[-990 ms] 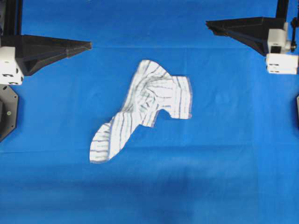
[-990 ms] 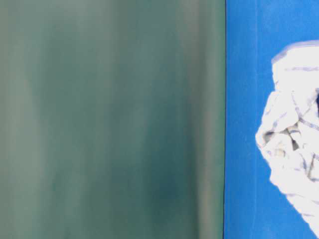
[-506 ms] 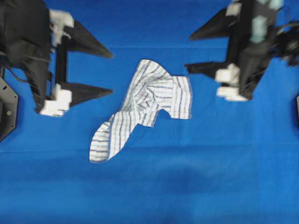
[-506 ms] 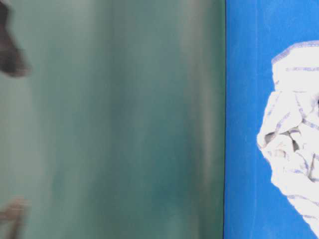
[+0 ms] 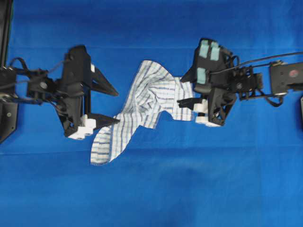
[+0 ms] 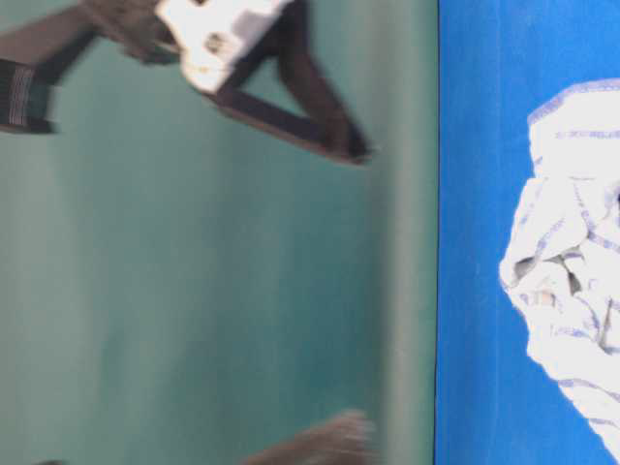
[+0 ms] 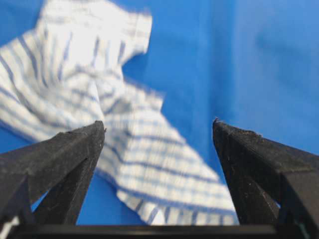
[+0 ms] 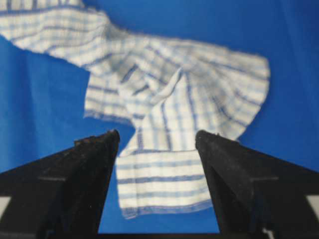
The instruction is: Lift the towel with both arms.
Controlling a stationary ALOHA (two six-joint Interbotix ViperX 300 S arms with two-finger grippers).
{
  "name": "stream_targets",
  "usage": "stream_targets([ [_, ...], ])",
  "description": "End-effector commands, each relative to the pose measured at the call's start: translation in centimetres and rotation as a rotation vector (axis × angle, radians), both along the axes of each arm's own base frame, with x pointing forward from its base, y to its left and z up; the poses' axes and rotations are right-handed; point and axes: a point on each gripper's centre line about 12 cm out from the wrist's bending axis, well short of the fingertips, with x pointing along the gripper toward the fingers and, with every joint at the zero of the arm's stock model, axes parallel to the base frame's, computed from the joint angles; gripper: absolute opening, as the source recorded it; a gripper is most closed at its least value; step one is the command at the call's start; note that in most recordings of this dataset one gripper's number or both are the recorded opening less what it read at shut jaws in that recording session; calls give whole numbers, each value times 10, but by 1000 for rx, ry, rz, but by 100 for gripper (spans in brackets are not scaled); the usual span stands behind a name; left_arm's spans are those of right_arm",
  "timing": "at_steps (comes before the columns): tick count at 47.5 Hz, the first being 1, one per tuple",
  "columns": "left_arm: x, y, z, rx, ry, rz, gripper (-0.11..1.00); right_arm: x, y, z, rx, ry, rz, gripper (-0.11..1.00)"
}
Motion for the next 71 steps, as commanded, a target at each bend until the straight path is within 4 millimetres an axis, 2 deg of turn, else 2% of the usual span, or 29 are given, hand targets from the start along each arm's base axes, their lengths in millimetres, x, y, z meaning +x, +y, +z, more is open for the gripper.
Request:
stream_targets([
  [1, 2, -4, -12, -2, -14, -9, 92, 6, 3, -9, 16, -15, 11, 65],
  [9, 5, -7, -55, 2, 21, -16, 92, 18, 5, -52, 41, 40, 20, 65],
  [18, 15, -7, -93, 6, 89, -15, 92, 27, 5, -87, 57, 87, 23, 65],
  [23, 19, -7, -109, 8, 130, -15, 92, 30, 2, -100, 60, 109, 16, 65],
  [30, 20, -7, -122, 9, 176, -14, 90, 31, -2, -102, 61, 113, 7, 65],
  [35, 20, -5, -123, 9, 184, -9, 81, 30, -2, -103, 57, 116, 11, 63],
  [38, 20, -5, -123, 9, 184, -9, 67, 30, -3, -103, 57, 116, 8, 57],
  [41, 20, -5, -123, 9, 184, -9, 49, 30, -6, -103, 57, 116, 0, 43],
  [44, 20, -6, -122, 9, 182, -11, 31, 30, -11, -103, 58, 116, -11, 24],
  [48, 19, -5, -123, 8, 189, -8, 11, 30, -12, -103, 58, 115, -15, 3],
  [55, 19, -5, -121, 7, 192, -8, 9, 30, -12, -101, 57, 112, -16, 2],
  [60, 22, -5, -110, 7, 178, -9, 9, 30, -13, -94, 59, 96, -20, 2],
  [63, 24, -6, -99, 4, 167, -9, 9, 29, -12, -81, 57, 73, -23, 2],
  [71, 29, -6, -53, 1, 127, -13, 9, 21, -12, -38, 41, 17, -32, 2],
])
